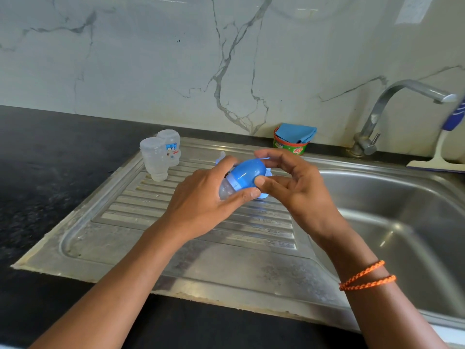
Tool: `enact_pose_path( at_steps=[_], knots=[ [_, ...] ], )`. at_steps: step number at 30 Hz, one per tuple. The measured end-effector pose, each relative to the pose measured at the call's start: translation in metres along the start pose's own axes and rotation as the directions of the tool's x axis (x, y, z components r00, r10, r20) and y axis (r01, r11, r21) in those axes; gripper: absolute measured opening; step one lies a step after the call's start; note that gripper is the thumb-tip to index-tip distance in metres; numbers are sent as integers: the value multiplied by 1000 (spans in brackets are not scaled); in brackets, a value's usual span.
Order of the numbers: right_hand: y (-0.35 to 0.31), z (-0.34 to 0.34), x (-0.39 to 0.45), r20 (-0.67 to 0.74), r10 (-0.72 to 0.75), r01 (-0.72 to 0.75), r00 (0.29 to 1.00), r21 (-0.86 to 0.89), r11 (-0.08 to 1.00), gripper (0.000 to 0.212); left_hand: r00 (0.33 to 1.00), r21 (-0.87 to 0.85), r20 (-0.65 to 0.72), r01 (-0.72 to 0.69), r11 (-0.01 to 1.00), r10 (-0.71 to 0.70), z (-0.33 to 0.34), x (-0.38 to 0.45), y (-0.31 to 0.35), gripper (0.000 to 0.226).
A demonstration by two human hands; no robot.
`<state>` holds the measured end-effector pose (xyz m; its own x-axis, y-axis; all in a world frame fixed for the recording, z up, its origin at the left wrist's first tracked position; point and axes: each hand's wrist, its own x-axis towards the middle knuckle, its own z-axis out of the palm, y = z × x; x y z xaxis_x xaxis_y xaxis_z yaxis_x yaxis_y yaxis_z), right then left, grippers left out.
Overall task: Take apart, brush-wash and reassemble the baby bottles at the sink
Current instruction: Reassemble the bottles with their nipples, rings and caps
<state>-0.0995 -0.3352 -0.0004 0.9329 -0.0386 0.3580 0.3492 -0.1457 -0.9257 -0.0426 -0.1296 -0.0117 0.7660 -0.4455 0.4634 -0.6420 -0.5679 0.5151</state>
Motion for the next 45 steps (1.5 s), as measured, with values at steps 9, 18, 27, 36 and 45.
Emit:
enact_pose_path(
  at_steps=[9, 18, 27, 36, 45],
  knots=[
    [1, 1, 0, -70, 2, 1, 998, 31, 1000, 27, 997, 21, -40, -67, 998, 68, -2, 1, -2, 51],
    [-5, 23, -4, -205, -57, 83, 977, 119, 989, 33, 999, -339, -7, 39, 940, -44, -3, 3, 2, 34],
    [-11, 48, 2, -147, -185, 180, 972, -45, 983, 55, 997, -597, 80, 47, 801, 1, -24, 4, 13, 70],
    [-31, 77, 32, -11, -219, 215, 976, -148, 965, 68, 993, -528, -119, -61, 847, -2, -56, -2, -8, 84],
    [-1, 151, 55, 34, -143, 147, 989, -181, 973, 60, 907, -402, -358, 67, 913, -224, -123, -36, -86, 88]
  ],
)
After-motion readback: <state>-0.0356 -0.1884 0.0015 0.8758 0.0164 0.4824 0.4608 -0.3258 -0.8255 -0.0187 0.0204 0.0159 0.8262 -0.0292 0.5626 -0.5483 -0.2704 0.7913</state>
